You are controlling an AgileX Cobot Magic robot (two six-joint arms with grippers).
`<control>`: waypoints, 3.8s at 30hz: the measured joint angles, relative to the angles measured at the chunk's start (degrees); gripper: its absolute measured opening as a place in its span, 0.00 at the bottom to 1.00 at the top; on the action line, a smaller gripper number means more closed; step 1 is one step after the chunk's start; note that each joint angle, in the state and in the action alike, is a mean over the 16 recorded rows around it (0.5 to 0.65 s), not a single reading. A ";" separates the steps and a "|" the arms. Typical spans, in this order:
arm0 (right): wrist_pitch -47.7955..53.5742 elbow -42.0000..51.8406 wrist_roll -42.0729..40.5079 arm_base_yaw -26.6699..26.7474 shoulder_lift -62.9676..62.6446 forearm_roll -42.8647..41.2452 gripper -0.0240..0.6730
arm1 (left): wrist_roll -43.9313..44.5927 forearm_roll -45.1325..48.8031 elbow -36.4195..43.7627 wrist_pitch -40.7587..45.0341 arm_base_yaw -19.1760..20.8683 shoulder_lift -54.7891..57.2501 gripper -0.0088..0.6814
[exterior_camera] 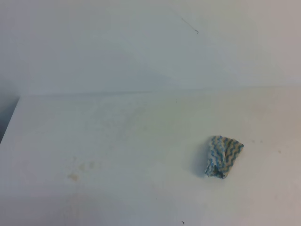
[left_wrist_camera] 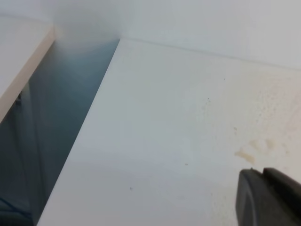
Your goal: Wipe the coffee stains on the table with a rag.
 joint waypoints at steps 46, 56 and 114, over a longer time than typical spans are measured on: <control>0.40 21.18 0.37 -11.27 -33.06 -1.07 0.03 | 0.00 0.00 0.00 0.00 0.00 0.10 0.01; -5.24 30.74 0.37 -16.26 -41.09 -1.08 0.03 | 0.00 -0.08 0.00 0.00 0.00 0.10 0.01; -14.62 41.79 0.37 -23.46 -41.02 -1.07 0.03 | 0.07 -0.23 0.00 0.00 0.00 0.10 0.01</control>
